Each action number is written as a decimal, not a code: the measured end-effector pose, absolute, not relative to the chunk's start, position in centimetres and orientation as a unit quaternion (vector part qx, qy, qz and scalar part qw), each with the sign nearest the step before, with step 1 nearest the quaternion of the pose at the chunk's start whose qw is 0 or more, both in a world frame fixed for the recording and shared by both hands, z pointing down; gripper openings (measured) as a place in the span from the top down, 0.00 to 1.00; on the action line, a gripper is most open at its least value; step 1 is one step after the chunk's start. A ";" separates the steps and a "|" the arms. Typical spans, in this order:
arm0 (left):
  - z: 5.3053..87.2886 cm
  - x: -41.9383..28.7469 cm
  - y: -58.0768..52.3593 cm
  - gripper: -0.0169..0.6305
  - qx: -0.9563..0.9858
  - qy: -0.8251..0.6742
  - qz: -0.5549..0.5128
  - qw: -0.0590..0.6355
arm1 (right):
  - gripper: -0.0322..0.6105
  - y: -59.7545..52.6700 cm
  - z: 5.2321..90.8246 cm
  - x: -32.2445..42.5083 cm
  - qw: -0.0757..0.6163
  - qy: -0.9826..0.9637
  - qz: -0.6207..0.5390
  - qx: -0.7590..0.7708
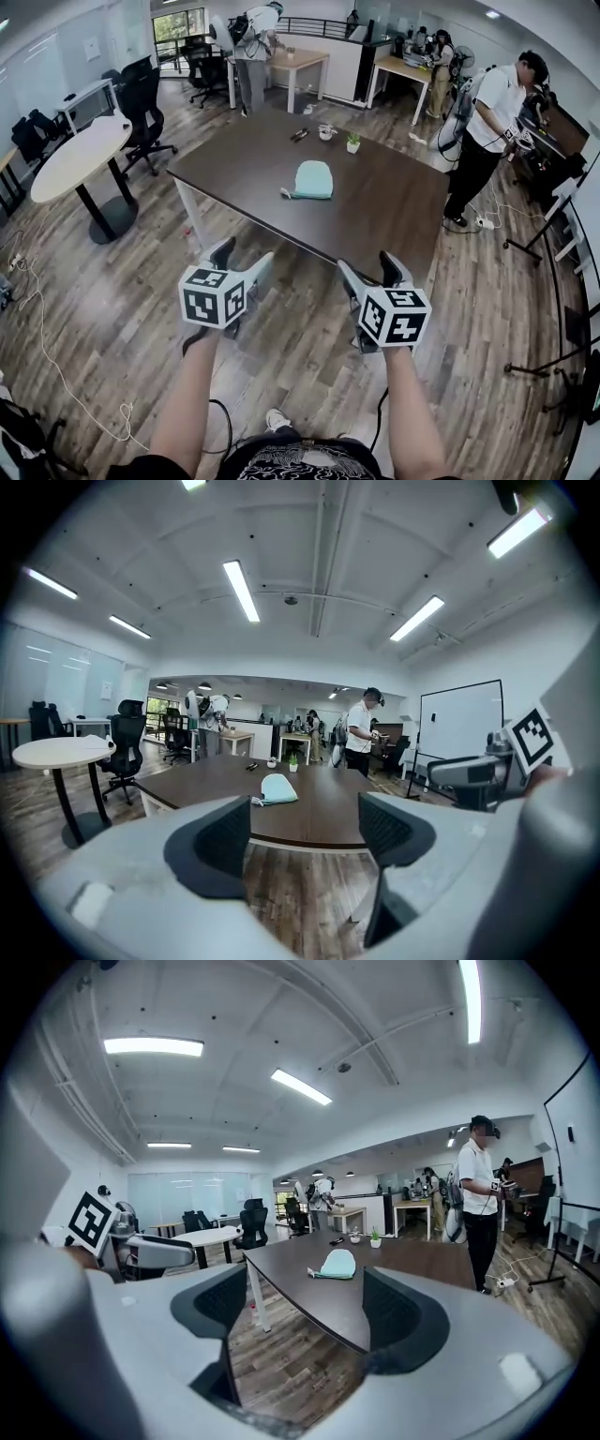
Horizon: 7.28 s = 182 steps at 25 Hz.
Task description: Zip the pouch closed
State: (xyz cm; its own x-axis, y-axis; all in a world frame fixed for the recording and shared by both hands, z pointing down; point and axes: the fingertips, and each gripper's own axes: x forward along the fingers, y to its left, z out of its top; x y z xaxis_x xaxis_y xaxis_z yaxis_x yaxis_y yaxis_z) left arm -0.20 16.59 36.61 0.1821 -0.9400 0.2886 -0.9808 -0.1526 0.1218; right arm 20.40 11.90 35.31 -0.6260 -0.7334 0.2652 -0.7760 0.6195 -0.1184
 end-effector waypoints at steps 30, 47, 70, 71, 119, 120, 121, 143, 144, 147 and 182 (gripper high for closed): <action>38.2 -5.8 10.6 0.32 0.761 -0.629 0.073 0.144 | 0.29 6.2 37.5 15.7 0.096 -0.872 0.120 0.465; 39.9 -9.2 -6.0 0.32 0.747 -0.640 0.089 0.153 | 0.29 -12.0 38.7 12.7 0.097 -0.875 0.124 0.458; 41.2 -10.5 -24.4 0.32 0.748 -0.635 0.100 0.167 | 0.29 -30.8 40.2 11.6 0.112 -0.871 0.143 0.457; 41.3 -10.4 -24.8 0.32 0.749 -0.633 0.101 0.168 | 0.29 -31.1 40.4 11.7 0.113 -0.870 0.145 0.458; 46.6 -12.1 -33.3 0.32 0.912 -0.339 0.179 0.145 | 0.29 -28.6 43.6 4.3 0.069 -0.735 0.191 0.647; 46.7 -12.0 -33.3 0.32 0.914 -0.335 0.181 0.144 | 0.29 -28.4 43.7 4.1 0.070 -0.734 0.192 0.648; 46.8 -12.0 -33.2 0.32 0.915 -0.330 0.182 0.142 | 0.29 -28.3 43.9 4.0 0.072 -0.733 0.193 0.648; 56.7 -10.1 -28.7 0.33 0.922 -0.192 0.299 0.155 | 0.41 -24.7 51.5 0.6 0.122 -0.725 0.243 0.632; 57.1 -10.0 -28.3 0.33 0.922 -0.184 0.304 0.153 | 0.42 -24.4 51.8 0.5 0.125 -0.725 0.245 0.632; 58.1 -9.4 -27.3 0.38 0.924 -0.151 0.320 0.148 | 0.42 -23.8 52.3 0.5 0.132 -0.723 0.249 0.630; 61.5 -7.8 -23.3 0.94 0.910 -0.052 0.372 0.175 | 0.45 -21.6 53.4 1.9 0.157 -0.719 0.263 0.624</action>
